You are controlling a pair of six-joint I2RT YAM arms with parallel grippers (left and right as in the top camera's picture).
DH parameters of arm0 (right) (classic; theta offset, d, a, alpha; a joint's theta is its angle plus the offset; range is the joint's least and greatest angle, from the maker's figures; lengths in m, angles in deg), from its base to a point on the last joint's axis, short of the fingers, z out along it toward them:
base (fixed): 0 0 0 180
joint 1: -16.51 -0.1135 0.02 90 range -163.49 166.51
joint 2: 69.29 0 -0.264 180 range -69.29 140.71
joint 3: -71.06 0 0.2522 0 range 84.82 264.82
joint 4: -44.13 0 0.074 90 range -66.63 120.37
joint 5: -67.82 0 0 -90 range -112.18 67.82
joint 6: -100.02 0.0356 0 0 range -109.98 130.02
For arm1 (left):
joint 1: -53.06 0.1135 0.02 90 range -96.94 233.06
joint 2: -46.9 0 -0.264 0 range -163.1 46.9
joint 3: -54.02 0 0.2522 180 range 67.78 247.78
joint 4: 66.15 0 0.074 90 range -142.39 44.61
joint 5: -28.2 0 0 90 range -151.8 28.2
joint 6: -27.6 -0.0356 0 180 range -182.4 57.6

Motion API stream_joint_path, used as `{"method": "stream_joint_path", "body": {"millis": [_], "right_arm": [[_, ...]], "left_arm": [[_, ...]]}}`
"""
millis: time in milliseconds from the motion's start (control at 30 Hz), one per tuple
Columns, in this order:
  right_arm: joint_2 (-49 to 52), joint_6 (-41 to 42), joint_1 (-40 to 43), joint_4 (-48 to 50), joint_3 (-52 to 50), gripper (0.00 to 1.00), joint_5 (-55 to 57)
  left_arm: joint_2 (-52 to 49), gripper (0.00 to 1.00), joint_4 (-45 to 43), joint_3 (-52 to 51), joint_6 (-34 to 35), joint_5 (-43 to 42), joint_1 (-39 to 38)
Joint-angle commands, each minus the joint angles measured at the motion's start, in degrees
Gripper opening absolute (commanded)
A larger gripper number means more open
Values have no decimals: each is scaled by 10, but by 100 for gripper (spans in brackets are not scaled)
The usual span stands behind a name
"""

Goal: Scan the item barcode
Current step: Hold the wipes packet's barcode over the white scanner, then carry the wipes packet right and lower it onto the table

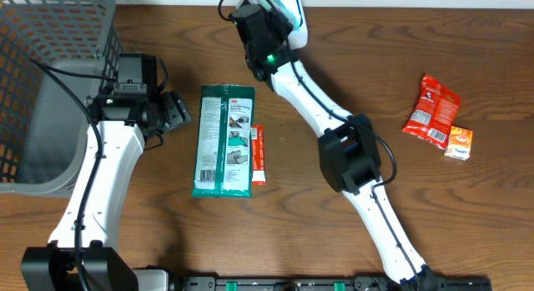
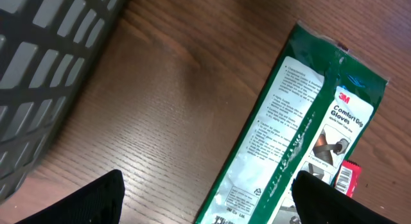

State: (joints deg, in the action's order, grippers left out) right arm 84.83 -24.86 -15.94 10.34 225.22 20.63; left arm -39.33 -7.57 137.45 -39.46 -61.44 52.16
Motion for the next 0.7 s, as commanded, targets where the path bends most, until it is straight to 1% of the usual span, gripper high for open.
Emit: {"method": "stream_joint_path", "body": {"millis": [0,67,167,200,233,267,333,433,467,567,667], "right_arm": [[-125,144,0,-107,6,1,0],[-165,203,2,-197,6,1,-22],[-242,298,21,-416,6,1,-147],[-256,319,30,-464,6,1,-183],[-262,330,37,-489,6,1,-203],[-273,344,60,-554,6,1,-259],[-275,349,90,-606,6,1,-314],[-273,349,140,-646,-11,1,-394],[-273,349,184,-662,-37,1,-443],[-273,349,229,-661,-88,1,-478],[-273,349,269,-644,-167,1,-494]], "left_arm": [[-1,84,1,-2,5,5,1],[-1,84,1,-2,5,5,1],[-1,84,1,-2,5,5,1],[-1,84,1,-2,5,5,1],[-1,84,1,-2,5,5,1],[-1,84,1,-2,5,5,1],[-1,84,1,-2,5,5,1],[-1,85,1,-2,5,5,1],[-1,84,1,-2,5,5,1],[-1,84,1,-2,5,5,1],[-1,84,1,-2,5,5,1]]}}
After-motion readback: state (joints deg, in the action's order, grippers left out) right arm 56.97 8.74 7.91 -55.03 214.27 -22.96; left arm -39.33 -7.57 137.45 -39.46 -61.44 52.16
